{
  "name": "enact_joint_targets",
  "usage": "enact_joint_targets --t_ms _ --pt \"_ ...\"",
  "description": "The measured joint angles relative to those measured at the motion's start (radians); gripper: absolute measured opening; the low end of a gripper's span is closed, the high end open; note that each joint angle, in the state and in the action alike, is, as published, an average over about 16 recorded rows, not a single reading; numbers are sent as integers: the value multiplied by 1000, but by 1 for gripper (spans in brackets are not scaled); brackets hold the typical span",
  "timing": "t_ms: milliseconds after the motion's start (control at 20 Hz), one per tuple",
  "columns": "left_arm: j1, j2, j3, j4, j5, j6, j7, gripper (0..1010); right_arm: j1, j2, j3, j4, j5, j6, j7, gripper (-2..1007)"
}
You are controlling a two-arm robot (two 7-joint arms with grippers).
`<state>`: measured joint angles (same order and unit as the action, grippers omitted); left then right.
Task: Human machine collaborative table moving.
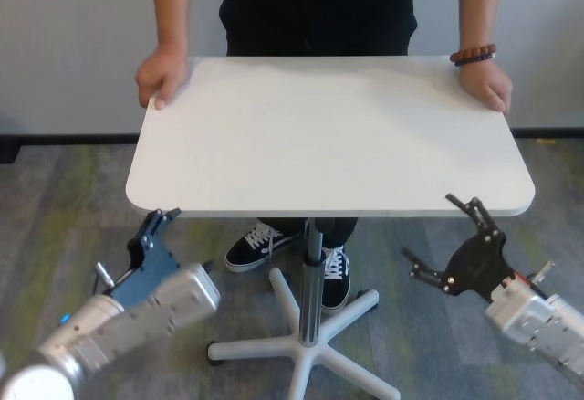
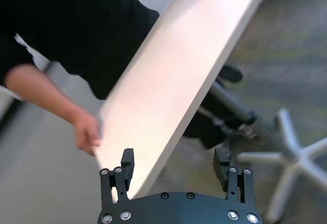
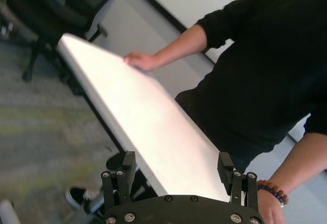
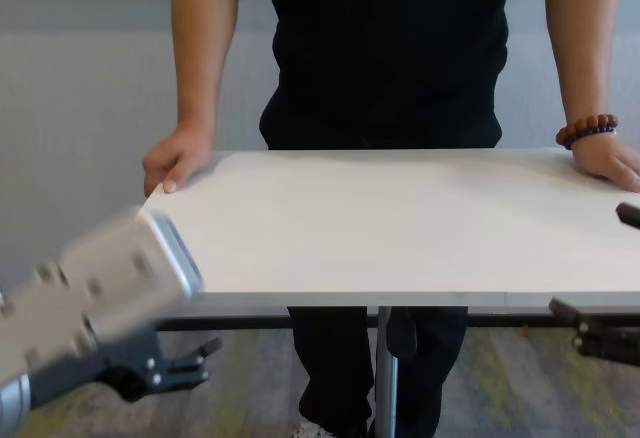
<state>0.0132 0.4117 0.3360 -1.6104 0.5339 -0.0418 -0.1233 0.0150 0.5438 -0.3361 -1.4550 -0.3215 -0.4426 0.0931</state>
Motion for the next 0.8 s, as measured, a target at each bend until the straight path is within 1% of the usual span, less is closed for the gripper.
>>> enact_joint_targets --t_ms 100,250,350,450,600,700,800 --pt "-11 -17 -22 13 -90 -15 -50 1003 6 -8 7 19 58 -44 23 1003" --pt "-28 -42 -50 31 -210 -25 -109 1003 16 -20 15 43 135 -94 57 1003" --pt "-36 -57 -66 38 -278 -22 -139 1003 22 -27 19 55 177 -115 80 1003" --pt "-41 -69 -79 40 -335 -14 -161 1003 28 -33 23 65 215 -131 102 1003" --pt "-43 -80 -92 31 -397 3 -182 1003 35 -40 28 74 262 -143 131 1003" --pt "-41 -81 -96 17 -422 16 -188 1003 38 -44 32 75 286 -146 147 1003" --pt "-37 -79 -98 -2 -437 29 -190 1003 39 -46 37 71 306 -147 160 1003"
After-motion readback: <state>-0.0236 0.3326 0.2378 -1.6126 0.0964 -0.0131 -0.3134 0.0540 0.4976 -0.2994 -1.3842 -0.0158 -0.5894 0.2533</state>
